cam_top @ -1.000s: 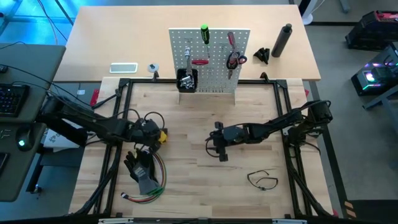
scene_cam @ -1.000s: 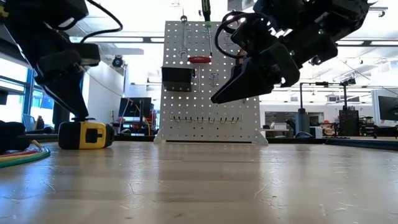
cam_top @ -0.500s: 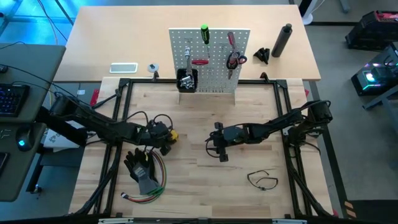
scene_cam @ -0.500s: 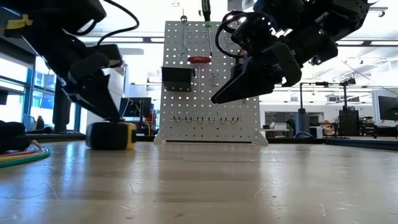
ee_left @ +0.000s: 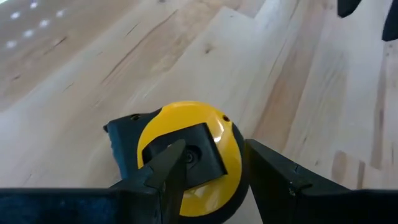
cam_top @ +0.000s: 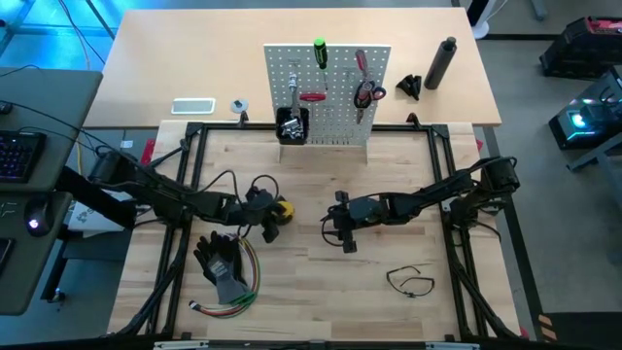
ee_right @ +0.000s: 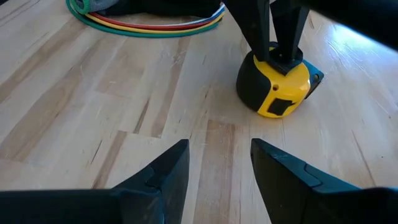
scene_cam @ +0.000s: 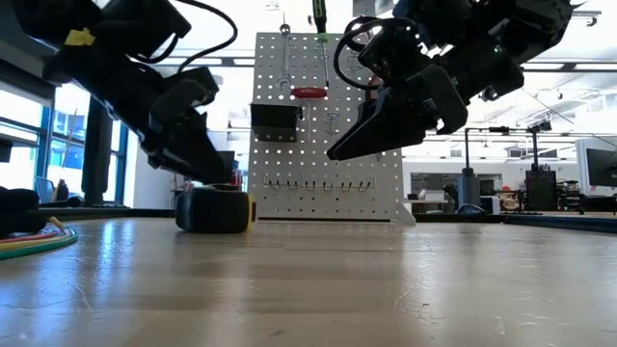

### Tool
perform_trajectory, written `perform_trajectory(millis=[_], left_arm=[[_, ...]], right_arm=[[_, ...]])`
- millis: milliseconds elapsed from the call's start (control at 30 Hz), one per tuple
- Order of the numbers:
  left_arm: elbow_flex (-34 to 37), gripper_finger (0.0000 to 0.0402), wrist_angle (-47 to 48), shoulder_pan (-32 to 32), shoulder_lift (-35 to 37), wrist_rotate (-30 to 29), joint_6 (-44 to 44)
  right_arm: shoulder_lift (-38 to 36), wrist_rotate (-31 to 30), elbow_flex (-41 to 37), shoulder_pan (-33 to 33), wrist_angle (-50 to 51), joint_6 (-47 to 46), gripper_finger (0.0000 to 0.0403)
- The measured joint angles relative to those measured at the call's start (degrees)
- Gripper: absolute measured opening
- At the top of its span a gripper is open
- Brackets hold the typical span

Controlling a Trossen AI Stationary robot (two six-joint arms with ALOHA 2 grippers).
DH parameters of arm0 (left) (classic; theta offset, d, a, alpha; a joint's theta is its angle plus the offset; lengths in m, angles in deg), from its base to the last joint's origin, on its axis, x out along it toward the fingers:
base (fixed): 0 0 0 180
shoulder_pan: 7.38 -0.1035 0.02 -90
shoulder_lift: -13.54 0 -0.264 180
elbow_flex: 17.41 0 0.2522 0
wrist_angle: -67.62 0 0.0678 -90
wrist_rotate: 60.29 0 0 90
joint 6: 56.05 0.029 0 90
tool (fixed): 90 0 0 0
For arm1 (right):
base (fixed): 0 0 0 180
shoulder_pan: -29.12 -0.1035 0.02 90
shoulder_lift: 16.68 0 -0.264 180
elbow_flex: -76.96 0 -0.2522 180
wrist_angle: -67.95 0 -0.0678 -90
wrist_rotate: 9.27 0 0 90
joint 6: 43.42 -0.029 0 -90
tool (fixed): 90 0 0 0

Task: Hang tools onto peg board
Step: Hang the yellow tape measure on the black bin on the white peg board

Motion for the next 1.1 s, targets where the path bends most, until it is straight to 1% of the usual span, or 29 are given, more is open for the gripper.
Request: perform_trajectory(millis=[167,333,467,567,667,767,900,1100], left_arm=[[-0.7,0.0154,-1.5,-0.1,0.0,0.4,2.9],[-3.8,0.0154,-0.9,0.2,1.7,0.6,7.8],[-6.6,0.0154,2.7,1.0,3.3,0.6,11.6],[-8.8,0.0154,10.0,1.5,4.2,-0.3,12.4],[-10.4,0.0154,18.7,2.1,4.9,-1.9,10.4],[-11.5,0.0154,25.4,2.8,5.3,-2.5,7.2],[-11.8,0.0154,30.8,4.4,5.3,-2.7,3.6],[-11.3,0.0154,40.2,7.1,5.3,-4.4,-3.5]], right_arm=[[0.0,0.0,0.0,0.0,0.0,0.0,0.0168],[0.0,0.0,0.0,0.0,0.0,0.0,0.0168],[0.0,0.0,0.0,0.0,0.4,0.9,0.0168],[0.0,0.0,0.0,0.1,1.0,1.1,0.0168],[0.0,0.0,0.0,0.4,1.4,1.4,0.0168],[0.0,0.0,0.0,1.1,1.7,1.5,0.0168],[0.5,0.3,0.0,2.7,1.5,1.9,0.0168],[3.4,3.9,0.0,5.4,-0.4,2.6,0.0168]])
